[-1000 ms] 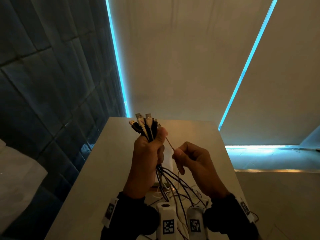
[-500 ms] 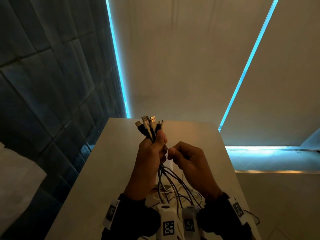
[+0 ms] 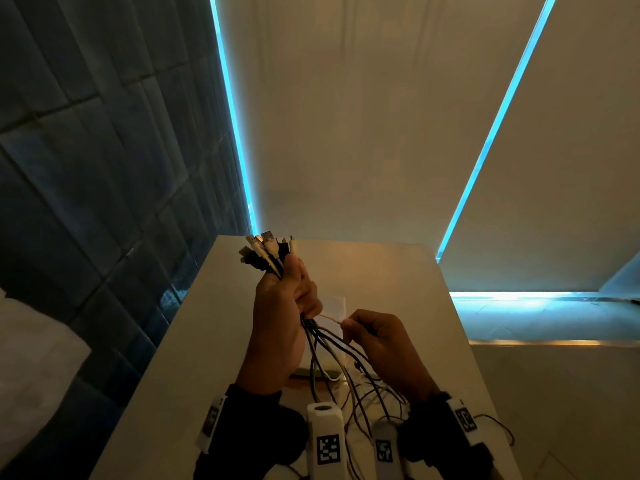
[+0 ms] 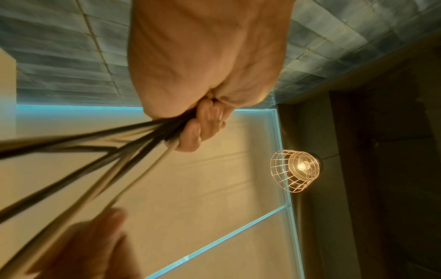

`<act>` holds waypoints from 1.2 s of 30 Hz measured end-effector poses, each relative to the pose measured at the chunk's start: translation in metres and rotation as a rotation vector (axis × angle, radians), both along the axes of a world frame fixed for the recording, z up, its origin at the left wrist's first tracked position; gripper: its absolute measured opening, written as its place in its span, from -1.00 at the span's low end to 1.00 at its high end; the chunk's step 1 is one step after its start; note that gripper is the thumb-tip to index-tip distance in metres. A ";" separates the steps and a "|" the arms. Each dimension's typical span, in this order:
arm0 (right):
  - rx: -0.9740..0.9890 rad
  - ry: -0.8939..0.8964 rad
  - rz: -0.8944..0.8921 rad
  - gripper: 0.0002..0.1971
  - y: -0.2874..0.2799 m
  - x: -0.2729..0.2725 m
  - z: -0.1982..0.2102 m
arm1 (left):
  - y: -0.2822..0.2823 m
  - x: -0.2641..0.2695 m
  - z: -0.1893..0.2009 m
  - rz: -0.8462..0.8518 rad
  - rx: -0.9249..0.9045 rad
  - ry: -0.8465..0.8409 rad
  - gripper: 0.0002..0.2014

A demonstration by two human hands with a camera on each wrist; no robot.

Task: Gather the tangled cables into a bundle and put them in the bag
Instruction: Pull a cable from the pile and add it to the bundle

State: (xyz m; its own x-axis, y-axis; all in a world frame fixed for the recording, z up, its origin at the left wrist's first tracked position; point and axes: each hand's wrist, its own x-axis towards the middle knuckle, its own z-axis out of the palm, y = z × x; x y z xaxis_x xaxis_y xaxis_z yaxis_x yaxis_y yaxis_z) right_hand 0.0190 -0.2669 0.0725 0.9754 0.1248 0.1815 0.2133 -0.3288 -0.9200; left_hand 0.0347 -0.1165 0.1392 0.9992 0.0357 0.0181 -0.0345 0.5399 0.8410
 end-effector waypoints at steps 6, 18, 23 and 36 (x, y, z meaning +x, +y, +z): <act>-0.097 0.044 -0.054 -0.65 -0.007 0.009 -0.047 | 0.003 -0.001 -0.001 -0.024 -0.020 0.008 -0.68; -0.201 0.214 -0.097 -0.65 -0.019 0.012 -0.093 | 0.009 -0.004 0.002 -0.045 -0.029 0.033 -0.69; -0.031 0.083 -0.291 -0.73 -0.016 0.017 -0.044 | 0.009 -0.004 0.003 -0.034 0.055 0.106 -0.66; 0.205 -0.104 0.104 -0.74 0.007 -0.009 0.030 | 0.005 -0.010 0.013 -0.128 0.017 0.133 -0.70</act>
State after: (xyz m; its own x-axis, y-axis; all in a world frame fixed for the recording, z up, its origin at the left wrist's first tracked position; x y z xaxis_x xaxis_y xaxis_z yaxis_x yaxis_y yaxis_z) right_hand 0.0103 -0.2602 0.1024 0.9339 0.1737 0.3124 0.3335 -0.1088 -0.9365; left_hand 0.0246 -0.1112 0.1523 0.9892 -0.0908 -0.1147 0.1453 0.5182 0.8428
